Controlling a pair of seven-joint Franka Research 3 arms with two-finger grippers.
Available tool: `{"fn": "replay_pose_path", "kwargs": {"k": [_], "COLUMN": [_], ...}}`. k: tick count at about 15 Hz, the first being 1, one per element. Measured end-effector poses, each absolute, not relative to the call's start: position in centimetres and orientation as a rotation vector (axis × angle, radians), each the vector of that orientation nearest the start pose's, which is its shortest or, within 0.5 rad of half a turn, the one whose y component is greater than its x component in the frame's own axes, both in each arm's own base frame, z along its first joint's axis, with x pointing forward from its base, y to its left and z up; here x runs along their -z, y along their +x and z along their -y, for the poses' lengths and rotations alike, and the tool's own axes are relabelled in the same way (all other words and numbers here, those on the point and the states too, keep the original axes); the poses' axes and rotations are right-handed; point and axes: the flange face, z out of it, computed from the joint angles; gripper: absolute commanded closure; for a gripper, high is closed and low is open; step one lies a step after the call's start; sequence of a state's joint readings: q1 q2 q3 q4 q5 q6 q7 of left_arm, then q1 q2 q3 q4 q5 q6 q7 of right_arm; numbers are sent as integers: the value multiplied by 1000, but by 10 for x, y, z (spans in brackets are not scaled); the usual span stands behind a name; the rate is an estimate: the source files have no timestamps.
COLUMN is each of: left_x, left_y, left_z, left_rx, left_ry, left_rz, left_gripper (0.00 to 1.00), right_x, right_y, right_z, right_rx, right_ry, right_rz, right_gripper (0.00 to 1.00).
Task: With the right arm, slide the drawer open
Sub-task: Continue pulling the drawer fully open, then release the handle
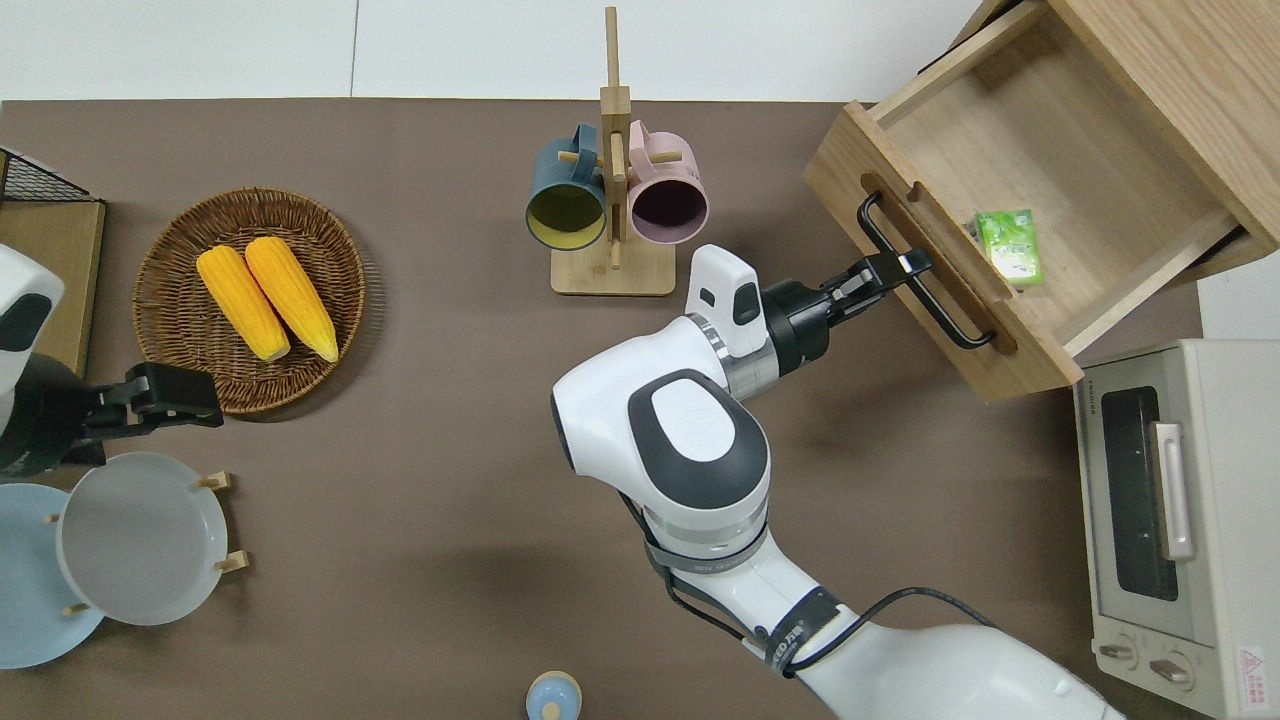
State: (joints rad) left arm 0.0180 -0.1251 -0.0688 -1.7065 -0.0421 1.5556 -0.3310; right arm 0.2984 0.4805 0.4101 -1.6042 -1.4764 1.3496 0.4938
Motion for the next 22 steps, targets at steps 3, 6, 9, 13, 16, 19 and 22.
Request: {"fn": "replay_pose_path", "kwargs": {"k": [3,6,9,13,16,19,22], "left_x": [-626,-626,-626,-626,-626,-626,-626], "left_y": [512,512,512,512,512,512,512], "left_z": [33,33,33,33,33,33,33], "left_rx": [-51,-51,-51,-51,-51,-51,-51], "left_ry": [-3138,-3138,-3138,-3138,-3138,-3138,-3138], "left_rz": [443,443,443,443,443,443,443], "left_gripper": [7,7,7,7,7,7,7], "right_x": [-419,-422,-423,-424,-424,-424,-430], "right_y": [577,565,560,559,559,557,552], "right_z": [-301,-317,-324,-325,-325,-325,-327], "right_rx": [-276,-272,-264,-261,-259,-246,-235], "right_ry": [1707,1723,1729,1736,1738,1734,1721], "right_rz": [-397,-404,-405,-403,-402,-398,-373], "right_gripper": [871,865,852,831,686,24,9]}}
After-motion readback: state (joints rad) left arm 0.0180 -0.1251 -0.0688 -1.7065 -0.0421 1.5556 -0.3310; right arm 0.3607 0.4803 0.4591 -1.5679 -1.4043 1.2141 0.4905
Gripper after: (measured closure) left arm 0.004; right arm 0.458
